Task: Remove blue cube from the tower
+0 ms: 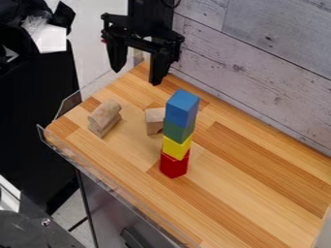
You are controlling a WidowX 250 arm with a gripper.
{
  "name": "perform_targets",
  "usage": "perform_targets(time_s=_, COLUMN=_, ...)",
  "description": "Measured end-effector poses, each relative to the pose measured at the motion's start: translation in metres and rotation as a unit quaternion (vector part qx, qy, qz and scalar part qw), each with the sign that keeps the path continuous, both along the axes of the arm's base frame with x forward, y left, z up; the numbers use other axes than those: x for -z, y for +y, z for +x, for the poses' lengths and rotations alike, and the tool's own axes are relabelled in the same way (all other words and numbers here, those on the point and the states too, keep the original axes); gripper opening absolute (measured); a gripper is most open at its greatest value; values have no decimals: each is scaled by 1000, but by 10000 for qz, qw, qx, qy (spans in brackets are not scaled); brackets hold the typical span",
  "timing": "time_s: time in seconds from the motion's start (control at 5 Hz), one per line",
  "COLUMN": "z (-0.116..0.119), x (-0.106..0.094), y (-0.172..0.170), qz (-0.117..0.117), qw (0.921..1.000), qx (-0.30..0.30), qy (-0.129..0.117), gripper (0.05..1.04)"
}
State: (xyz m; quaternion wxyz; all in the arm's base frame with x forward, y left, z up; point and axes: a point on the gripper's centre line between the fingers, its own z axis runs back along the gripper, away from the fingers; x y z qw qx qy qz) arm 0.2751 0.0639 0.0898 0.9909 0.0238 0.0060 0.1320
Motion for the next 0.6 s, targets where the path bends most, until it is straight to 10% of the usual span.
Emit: perform_targets(time_s=0.6, z=0, x=12, y=-17, qz=-495, qw=9988, qx=17, qy=-6, gripper=997)
